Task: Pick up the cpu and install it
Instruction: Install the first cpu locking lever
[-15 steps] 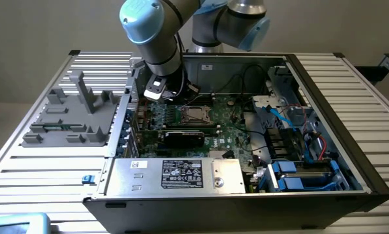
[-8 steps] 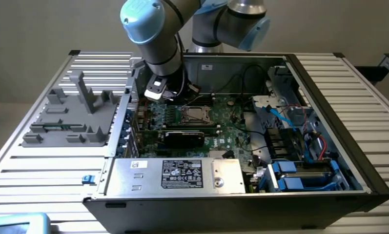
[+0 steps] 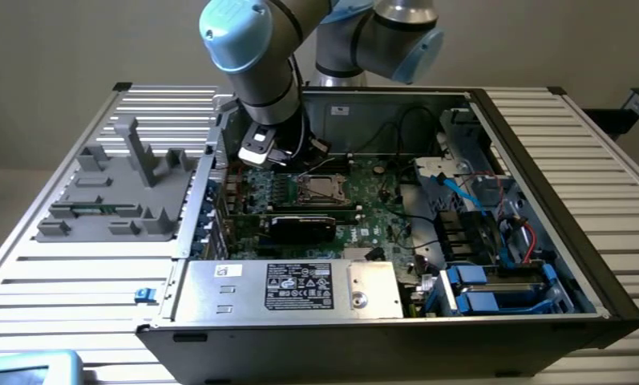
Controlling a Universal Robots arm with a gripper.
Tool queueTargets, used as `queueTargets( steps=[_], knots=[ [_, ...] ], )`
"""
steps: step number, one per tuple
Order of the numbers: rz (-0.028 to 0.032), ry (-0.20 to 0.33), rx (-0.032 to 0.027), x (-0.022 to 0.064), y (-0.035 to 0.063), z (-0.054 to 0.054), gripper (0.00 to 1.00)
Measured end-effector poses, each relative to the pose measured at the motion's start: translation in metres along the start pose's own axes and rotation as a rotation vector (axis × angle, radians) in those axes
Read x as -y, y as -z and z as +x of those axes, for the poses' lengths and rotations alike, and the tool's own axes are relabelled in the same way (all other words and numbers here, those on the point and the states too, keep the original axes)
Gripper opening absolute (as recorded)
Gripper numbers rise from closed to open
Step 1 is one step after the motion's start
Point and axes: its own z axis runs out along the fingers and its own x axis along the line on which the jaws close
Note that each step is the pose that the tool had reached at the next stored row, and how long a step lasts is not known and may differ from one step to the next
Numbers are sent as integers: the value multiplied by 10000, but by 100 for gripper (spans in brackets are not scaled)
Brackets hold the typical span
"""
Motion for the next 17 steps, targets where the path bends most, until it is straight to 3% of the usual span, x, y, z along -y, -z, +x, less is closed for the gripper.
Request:
queueTargets(
  steps=[17],
  knots=[
    [-11, -7, 19, 15, -10, 47, 11]
  ],
)
